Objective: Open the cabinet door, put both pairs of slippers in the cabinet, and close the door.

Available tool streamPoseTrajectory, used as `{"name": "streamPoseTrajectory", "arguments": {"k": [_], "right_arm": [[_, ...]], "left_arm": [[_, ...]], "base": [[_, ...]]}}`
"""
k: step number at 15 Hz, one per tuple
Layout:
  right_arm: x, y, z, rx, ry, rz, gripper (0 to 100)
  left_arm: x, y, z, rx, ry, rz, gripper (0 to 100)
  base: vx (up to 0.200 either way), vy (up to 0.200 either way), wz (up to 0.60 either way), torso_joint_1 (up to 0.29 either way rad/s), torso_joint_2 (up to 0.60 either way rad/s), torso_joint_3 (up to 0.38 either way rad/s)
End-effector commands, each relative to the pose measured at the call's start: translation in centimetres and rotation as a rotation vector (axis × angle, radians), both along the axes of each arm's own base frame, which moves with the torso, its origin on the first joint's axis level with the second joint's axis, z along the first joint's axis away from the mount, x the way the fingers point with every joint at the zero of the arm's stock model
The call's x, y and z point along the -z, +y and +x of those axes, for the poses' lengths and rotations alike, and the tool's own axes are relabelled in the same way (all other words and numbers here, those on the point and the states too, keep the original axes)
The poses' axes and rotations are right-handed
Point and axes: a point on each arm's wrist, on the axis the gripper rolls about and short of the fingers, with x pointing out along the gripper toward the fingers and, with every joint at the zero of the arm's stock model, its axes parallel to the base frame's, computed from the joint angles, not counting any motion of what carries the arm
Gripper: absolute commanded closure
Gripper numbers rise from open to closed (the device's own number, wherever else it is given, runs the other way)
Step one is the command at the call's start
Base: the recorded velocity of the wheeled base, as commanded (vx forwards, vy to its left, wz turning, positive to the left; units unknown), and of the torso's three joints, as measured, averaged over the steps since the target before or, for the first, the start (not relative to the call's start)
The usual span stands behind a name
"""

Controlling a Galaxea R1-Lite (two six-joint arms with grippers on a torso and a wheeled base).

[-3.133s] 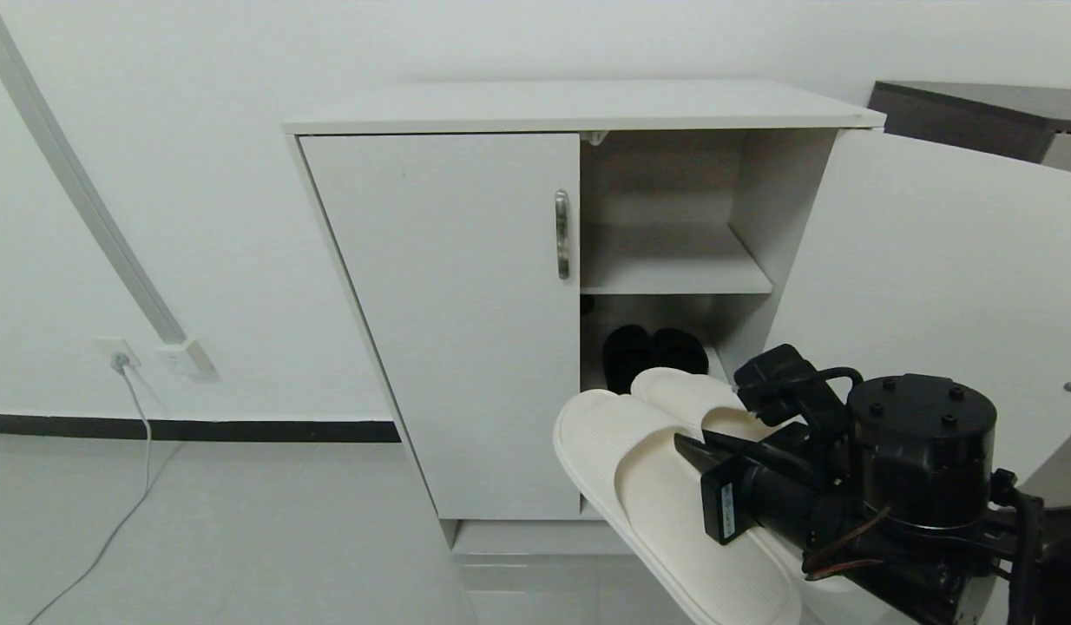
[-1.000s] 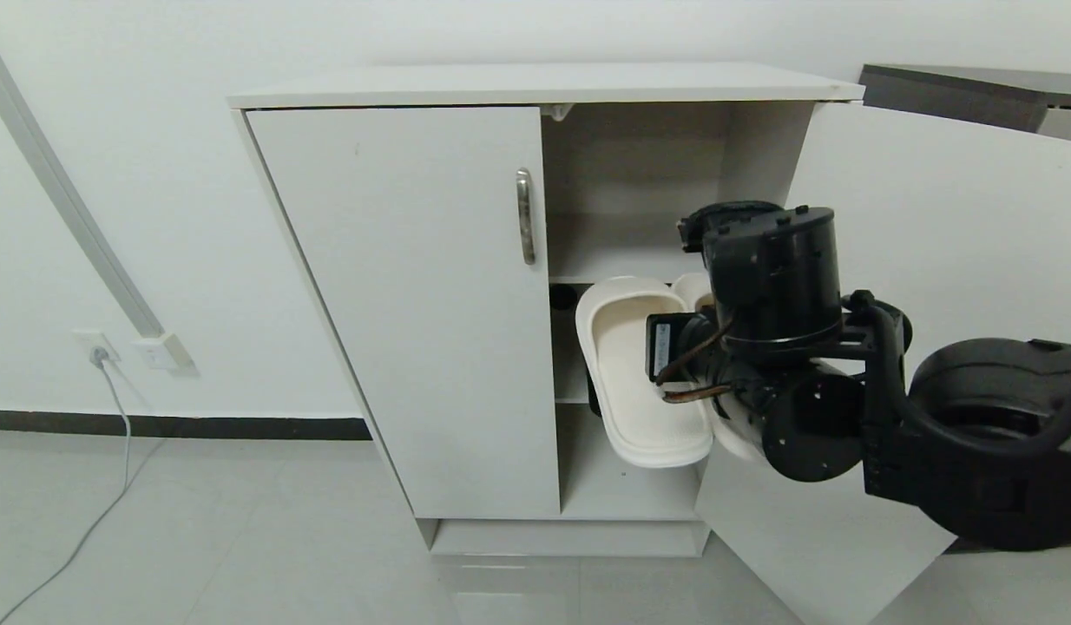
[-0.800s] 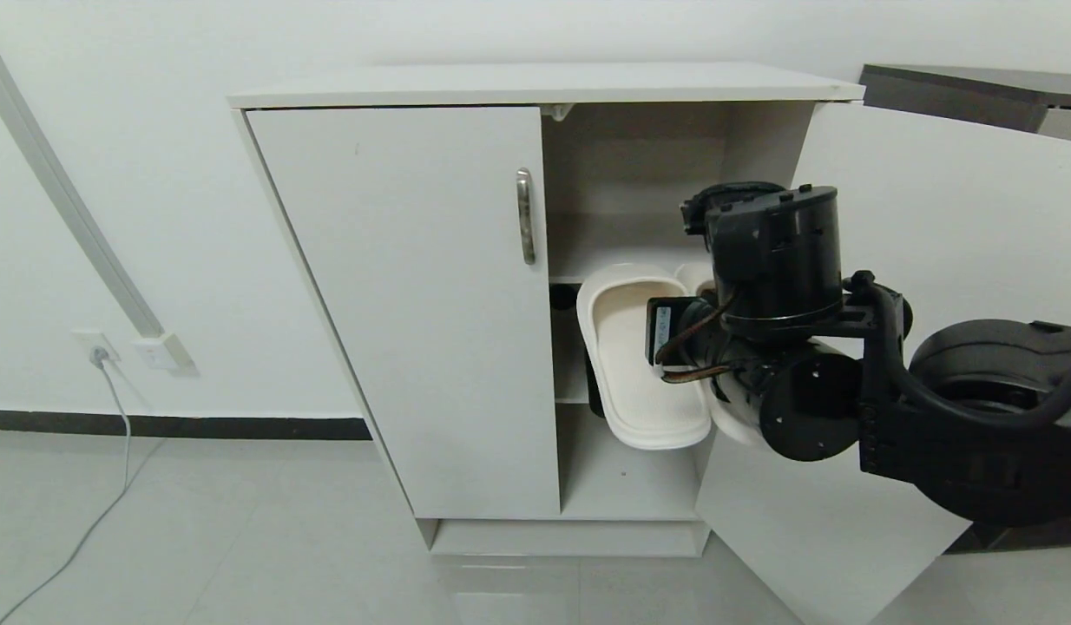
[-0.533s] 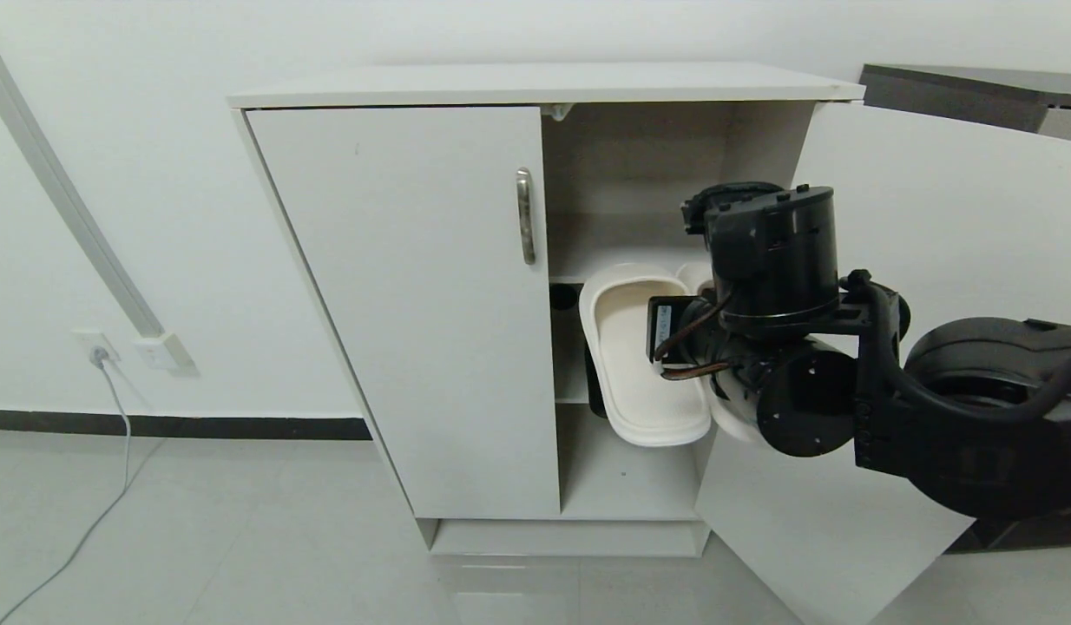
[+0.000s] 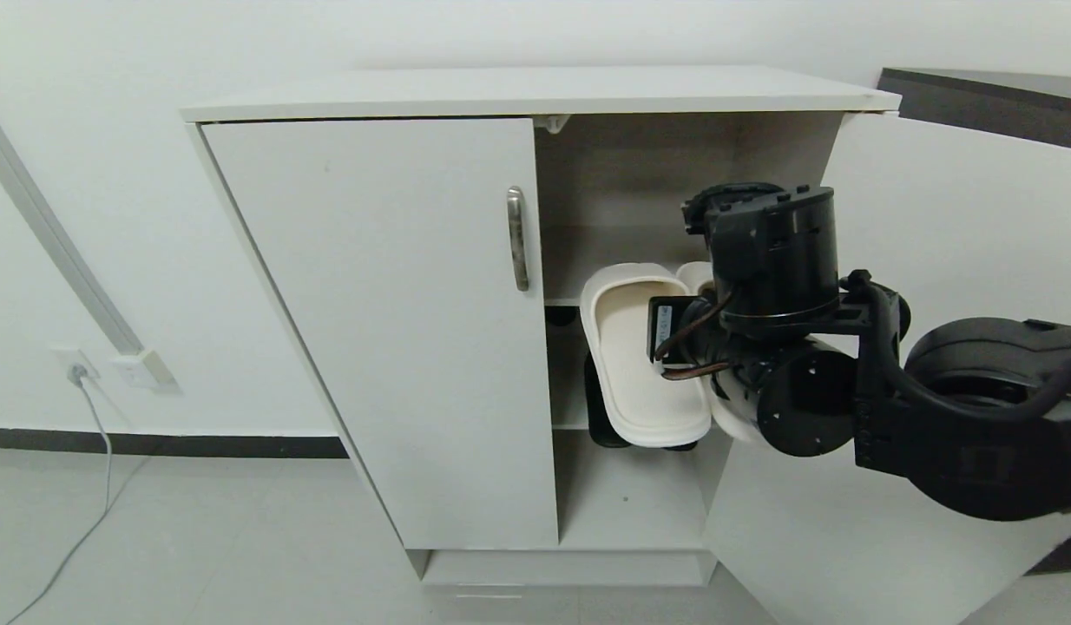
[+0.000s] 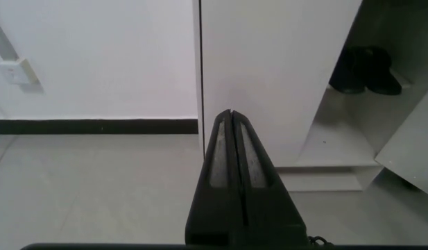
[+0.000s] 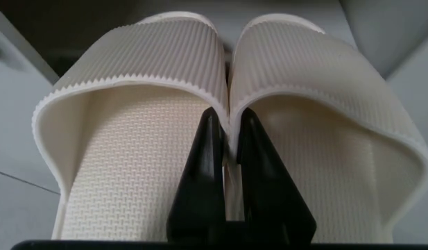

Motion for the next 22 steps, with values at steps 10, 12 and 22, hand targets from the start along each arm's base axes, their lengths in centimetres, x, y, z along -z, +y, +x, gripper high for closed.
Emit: {"name": "streamPoseTrajectory", "arguments": {"k": [10, 12, 22], "right_arm": [[1.2, 0.4, 2.3, 0.022, 0.016, -0.036, 100], [1.3, 0.6, 3.7, 0.017, 0.015, -0.028, 100], [-0.2, 1.2, 7.3, 0.045, -0.037, -0.015, 100]], "left_arm": [[0.0, 0.0, 0.0, -0.001, 0.001, -0.001, 100], [0.0, 0.0, 0.0, -0.001, 0.001, -0.001, 100], [0.0, 0.0, 0.0, -0.003, 0.001, -0.002, 100]], "base": [[0.1, 0.0, 0.0, 0.001, 0.0, 0.001], [0.0, 0.0, 0.0, 0.0, 0.0, 0.0], [0.0, 0.0, 0.0, 0.0, 0.0, 0.0]]}}
